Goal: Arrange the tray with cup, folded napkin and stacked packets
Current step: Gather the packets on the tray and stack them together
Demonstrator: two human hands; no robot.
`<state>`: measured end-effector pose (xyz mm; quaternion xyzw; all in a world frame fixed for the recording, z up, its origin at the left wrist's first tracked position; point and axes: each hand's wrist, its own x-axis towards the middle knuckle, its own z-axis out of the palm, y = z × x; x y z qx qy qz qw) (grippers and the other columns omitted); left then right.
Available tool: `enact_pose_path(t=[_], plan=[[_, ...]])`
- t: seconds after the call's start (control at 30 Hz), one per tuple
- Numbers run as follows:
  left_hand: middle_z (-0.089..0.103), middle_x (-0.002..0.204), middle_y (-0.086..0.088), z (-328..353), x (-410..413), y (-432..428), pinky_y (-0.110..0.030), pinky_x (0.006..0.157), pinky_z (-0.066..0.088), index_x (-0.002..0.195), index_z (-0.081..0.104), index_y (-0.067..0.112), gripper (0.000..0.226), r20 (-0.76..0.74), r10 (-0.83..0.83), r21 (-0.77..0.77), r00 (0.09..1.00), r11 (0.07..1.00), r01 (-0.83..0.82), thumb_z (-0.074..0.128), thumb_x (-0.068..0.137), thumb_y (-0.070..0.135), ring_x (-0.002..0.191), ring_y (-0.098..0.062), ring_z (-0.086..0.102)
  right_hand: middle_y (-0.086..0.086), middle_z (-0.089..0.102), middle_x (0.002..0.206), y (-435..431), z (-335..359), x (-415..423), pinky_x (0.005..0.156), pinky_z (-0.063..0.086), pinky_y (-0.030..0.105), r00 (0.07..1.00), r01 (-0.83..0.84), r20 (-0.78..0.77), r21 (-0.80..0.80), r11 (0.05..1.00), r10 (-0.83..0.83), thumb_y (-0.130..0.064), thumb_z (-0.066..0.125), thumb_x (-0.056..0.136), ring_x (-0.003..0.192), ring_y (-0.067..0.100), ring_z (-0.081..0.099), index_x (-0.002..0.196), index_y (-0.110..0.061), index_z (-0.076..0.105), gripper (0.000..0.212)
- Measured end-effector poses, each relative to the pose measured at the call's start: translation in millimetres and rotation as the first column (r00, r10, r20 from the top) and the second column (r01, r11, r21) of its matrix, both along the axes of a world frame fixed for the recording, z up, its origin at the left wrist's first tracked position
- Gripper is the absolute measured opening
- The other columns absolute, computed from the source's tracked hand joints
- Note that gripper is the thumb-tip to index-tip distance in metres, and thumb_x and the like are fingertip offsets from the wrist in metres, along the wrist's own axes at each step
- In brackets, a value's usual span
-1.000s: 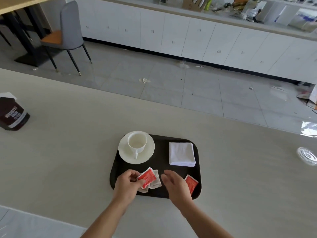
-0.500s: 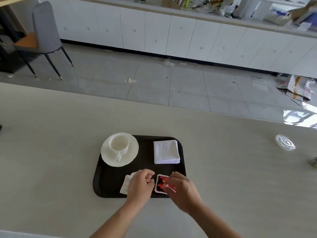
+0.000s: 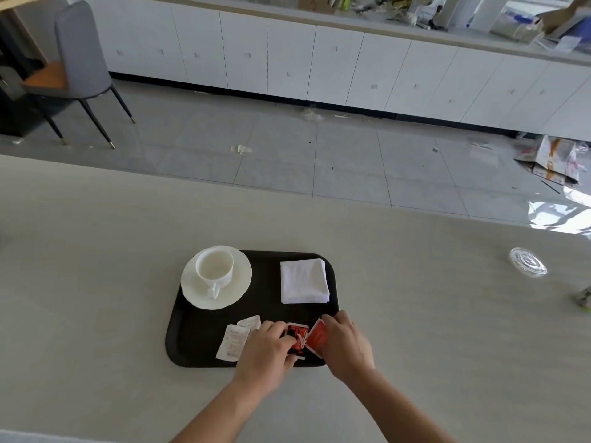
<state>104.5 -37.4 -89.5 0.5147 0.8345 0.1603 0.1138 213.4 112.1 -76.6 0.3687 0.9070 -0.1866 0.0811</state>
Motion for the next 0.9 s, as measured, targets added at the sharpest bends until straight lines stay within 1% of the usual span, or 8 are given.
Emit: enact_pose_path(t=[0.1,0.23,0.3,0.37,0.47,0.6,0.73,0.9], plan=[[0.060,0.110,0.004,0.6,-0.4,3.7,-0.032,0.082,0.050,0.103,0.070,0.022,0.022,-0.021,-0.001,-0.005,1.000,1.000,0.001,0.063,0.086,0.034,0.103,-0.018,0.054,-0.004,0.056,0.098,7.2,6.0,-0.7,0.062,0.048,0.029,0.990,0.105,-0.082,-0.080,0.991,-0.111,-0.021,0.060,0.085,0.081,0.020,0.059,0.104,-0.028,0.066,0.021],[0.058,0.109,0.003,1.1,-1.9,7.9,-0.035,0.082,0.050,0.103,0.069,0.021,0.024,-0.036,0.002,-0.030,0.999,1.000,-0.004,0.064,0.086,0.036,0.101,-0.019,0.053,-0.008,0.061,0.084,15.6,17.2,1.1,0.059,0.042,0.020,0.906,0.216,-0.320,-0.215,0.953,-0.277,-0.026,0.071,0.083,0.073,0.014,0.059,0.080,-0.027,0.068,0.005],[0.059,0.109,0.001,0.7,-0.9,9.9,-0.036,0.080,0.051,0.102,0.069,0.019,0.023,-0.027,0.022,-0.035,0.999,0.999,-0.023,0.066,0.085,0.035,0.100,-0.020,0.054,-0.010,0.058,0.079,13.4,20.9,2.8,0.056,0.041,0.018,0.854,0.204,-0.450,-0.171,0.964,-0.261,-0.030,0.076,0.082,0.066,0.010,0.058,0.074,-0.023,0.066,0.015],[0.060,0.108,0.001,1.5,1.8,11.3,-0.033,0.079,0.051,0.102,0.069,0.020,0.022,0.009,0.064,-0.032,0.998,0.997,-0.063,0.067,0.085,0.033,0.100,-0.019,0.054,-0.010,0.058,0.083,5.7,21.4,6.6,0.056,0.044,0.019,0.866,0.069,-0.485,-0.131,0.989,-0.124,-0.023,0.078,0.080,0.065,0.010,0.058,0.076,-0.019,0.068,0.011],[0.065,0.103,0.005,4.0,6.2,11.8,-0.027,0.079,0.049,0.105,0.070,0.022,0.023,0.171,0.200,0.042,0.965,0.977,-0.210,0.072,0.083,0.026,0.097,-0.015,0.058,-0.012,0.059,0.089,-8.9,13.7,18.4,0.064,0.046,0.015,0.923,-0.150,-0.382,-0.225,0.963,0.054,-0.010,0.077,0.072,0.070,0.007,0.059,0.080,-0.019,0.075,0.013],[0.068,0.112,0.004,7.3,6.6,14.3,-0.028,0.088,0.052,0.118,0.066,0.021,0.039,0.381,0.344,0.045,0.858,0.920,-0.389,0.067,0.082,0.007,0.102,-0.011,0.062,-0.009,0.066,0.080,-4.7,8.3,22.8,0.061,0.046,0.017,0.929,0.105,-0.323,-0.232,0.967,-0.179,-0.009,0.069,0.078,0.070,0.009,0.061,0.081,-0.020,0.075,0.013],[0.068,0.113,0.001,11.8,5.9,21.7,-0.029,0.087,0.052,0.121,0.065,0.019,0.038,0.475,0.414,-0.018,0.777,0.887,-0.462,0.058,0.086,0.003,0.102,-0.013,0.063,-0.004,0.068,0.078,-1.8,13.1,6.0,0.057,0.047,0.029,0.968,0.159,-0.174,-0.139,0.977,-0.183,-0.028,0.065,0.085,0.069,0.018,0.059,0.086,-0.021,0.069,0.009],[0.069,0.116,0.001,13.1,8.9,25.7,-0.005,0.071,0.037,0.124,0.064,0.015,0.037,0.573,0.469,-0.037,0.672,0.834,-0.551,0.053,0.091,0.003,0.100,-0.005,0.058,-0.004,0.062,0.083,-8.9,10.7,-15.5,0.050,0.038,0.027,0.987,0.153,-0.038,-0.123,0.980,-0.159,-0.038,0.070,0.082,0.068,0.017,0.056,0.090,-0.024,0.054,0.022]])
